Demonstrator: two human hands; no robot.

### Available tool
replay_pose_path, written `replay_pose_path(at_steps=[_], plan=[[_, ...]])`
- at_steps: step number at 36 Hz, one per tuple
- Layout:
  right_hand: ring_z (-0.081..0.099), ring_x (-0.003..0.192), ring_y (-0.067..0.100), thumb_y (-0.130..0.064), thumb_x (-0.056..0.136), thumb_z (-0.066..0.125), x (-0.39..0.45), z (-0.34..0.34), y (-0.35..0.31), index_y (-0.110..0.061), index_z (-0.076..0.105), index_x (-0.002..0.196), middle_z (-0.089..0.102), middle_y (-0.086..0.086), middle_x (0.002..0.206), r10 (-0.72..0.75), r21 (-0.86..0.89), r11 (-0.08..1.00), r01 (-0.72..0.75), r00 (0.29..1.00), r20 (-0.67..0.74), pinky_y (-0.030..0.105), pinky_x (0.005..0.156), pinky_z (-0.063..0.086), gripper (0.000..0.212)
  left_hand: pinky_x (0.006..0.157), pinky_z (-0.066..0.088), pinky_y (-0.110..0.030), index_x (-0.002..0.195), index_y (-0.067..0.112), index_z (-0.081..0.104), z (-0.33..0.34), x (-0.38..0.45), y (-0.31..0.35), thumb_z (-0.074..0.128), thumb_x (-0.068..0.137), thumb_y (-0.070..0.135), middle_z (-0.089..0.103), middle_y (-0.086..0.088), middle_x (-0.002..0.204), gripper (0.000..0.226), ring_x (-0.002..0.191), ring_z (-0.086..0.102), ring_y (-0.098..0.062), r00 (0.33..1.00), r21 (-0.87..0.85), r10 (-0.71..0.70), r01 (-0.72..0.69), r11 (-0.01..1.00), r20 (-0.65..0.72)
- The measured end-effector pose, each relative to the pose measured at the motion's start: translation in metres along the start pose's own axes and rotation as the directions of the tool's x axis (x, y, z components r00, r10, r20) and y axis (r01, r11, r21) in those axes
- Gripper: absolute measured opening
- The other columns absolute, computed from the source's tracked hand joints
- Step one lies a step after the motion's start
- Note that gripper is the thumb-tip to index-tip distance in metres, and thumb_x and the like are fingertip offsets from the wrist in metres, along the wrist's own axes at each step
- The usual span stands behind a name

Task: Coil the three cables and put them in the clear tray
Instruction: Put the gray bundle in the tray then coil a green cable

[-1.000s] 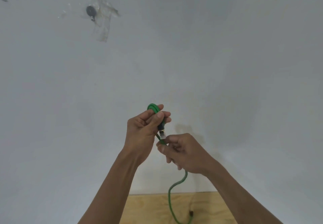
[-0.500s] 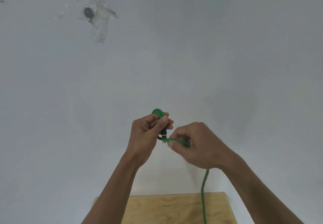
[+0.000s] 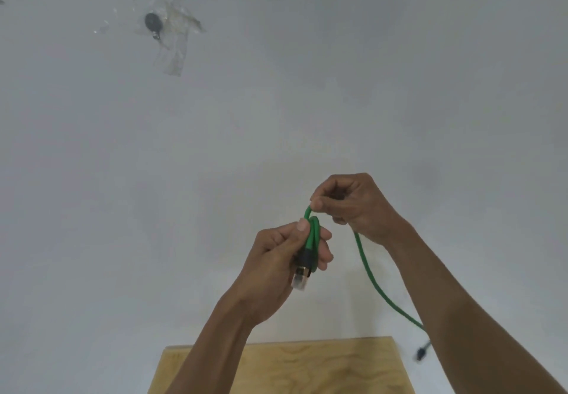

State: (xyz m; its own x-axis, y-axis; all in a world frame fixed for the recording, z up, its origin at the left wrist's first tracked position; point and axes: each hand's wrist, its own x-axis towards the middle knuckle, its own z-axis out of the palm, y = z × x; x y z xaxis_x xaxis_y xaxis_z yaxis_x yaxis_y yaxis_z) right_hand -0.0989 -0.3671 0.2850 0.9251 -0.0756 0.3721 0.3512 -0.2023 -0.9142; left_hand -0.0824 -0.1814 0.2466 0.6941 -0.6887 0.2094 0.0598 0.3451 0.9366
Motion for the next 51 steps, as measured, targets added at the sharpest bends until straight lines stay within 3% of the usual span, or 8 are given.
replay_pose_path(at_steps=[7,15,28,31,35,42,48,51], plan=[[0.048,0.055,0.023,-0.029,0.089,0.068,-0.016,0.022,0.028,-0.006,0.076,0.098,0.064,0.006,0.062,0.108,0.116,0.988,-0.098,0.991,-0.084,0.037,0.054,0.039,0.026,0.094,0.046,-0.050,0.106,-0.012,0.062,-0.001,0.005,0.011,0.049,0.099,0.016,0.063,-0.013,0.082,0.032,0.074,0.059,-0.021,0.992,-0.068,0.109,-0.104,0.992,0.069],[0.049,0.052,0.015,-0.035,0.100,0.056,-0.035,0.043,0.031,-0.043,0.074,0.091,0.061,-0.003,0.068,0.155,-0.168,0.971,-0.169,0.984,-0.090,0.033,0.047,0.044,0.021,0.079,0.054,-0.035,0.120,-0.006,0.058,-0.013,0.018,0.027,0.050,0.098,0.008,0.065,-0.010,0.086,0.026,0.079,0.062,-0.020,0.984,-0.151,0.175,-0.169,0.974,0.030],[0.072,0.074,0.000,-0.028,0.096,0.063,-0.034,0.047,-0.006,-0.019,0.072,0.107,0.073,-0.009,0.073,0.217,-0.573,0.809,-0.131,0.972,0.085,0.020,0.066,0.051,0.017,0.075,0.055,-0.030,0.117,0.005,0.060,-0.037,0.019,0.026,0.046,0.103,0.008,0.076,-0.004,0.106,0.020,0.097,0.072,-0.022,0.981,0.413,0.179,-0.131,0.901,-0.080],[0.073,0.098,0.008,-0.024,0.091,0.068,-0.032,0.046,-0.012,-0.022,0.074,0.103,0.074,-0.014,0.079,0.205,-0.554,0.828,-0.093,0.968,0.143,0.032,0.078,0.059,0.014,0.069,0.052,-0.033,0.116,0.008,0.061,-0.042,0.015,0.024,0.047,0.103,0.010,0.077,0.004,0.099,0.019,0.089,0.072,-0.015,0.983,0.507,0.159,-0.091,0.857,-0.093],[0.065,0.059,0.003,-0.015,0.088,0.071,-0.028,0.045,-0.027,-0.025,0.075,0.101,0.076,-0.007,0.091,0.164,-0.516,0.856,-0.021,0.959,0.233,0.024,0.063,0.053,0.017,0.058,0.043,-0.031,0.099,0.011,0.065,-0.048,0.008,0.019,0.050,0.103,0.012,0.067,0.001,0.073,0.016,0.064,0.052,-0.018,0.991,0.589,0.108,-0.038,0.807,-0.084],[0.070,0.073,0.040,-0.014,0.076,0.086,-0.004,0.025,-0.038,-0.014,0.074,0.088,0.077,0.006,0.074,-0.002,-0.382,0.921,0.079,0.980,0.198,0.052,0.070,0.056,0.017,0.088,0.048,-0.035,0.110,0.001,0.063,-0.046,-0.007,0.017,0.041,0.105,0.012,0.076,-0.015,0.097,0.025,0.092,0.070,-0.029,0.997,0.421,-0.076,0.061,0.905,0.017],[0.064,0.056,0.011,0.001,0.068,0.086,0.009,0.017,-0.017,0.002,0.071,0.079,0.071,0.000,0.063,-0.054,-0.099,0.993,0.063,0.995,0.087,0.022,0.058,0.051,0.018,0.087,0.045,-0.036,0.110,-0.004,0.061,-0.035,-0.013,0.015,0.047,0.097,0.022,0.073,-0.019,0.096,0.032,0.088,0.067,-0.027,0.994,0.138,-0.068,0.055,0.989,0.089],[0.047,0.048,0.015,-0.024,0.071,0.084,0.008,0.024,0.005,-0.005,0.075,0.081,0.068,0.000,0.061,0.007,0.105,0.995,-0.002,0.999,-0.049,0.025,0.048,0.035,0.023,0.083,0.049,-0.027,0.113,-0.005,0.061,-0.027,-0.014,0.018,0.048,0.096,0.018,0.072,-0.017,0.097,0.031,0.090,0.068,-0.026,0.991,0.023,-0.010,0.007,1.000,0.134]])
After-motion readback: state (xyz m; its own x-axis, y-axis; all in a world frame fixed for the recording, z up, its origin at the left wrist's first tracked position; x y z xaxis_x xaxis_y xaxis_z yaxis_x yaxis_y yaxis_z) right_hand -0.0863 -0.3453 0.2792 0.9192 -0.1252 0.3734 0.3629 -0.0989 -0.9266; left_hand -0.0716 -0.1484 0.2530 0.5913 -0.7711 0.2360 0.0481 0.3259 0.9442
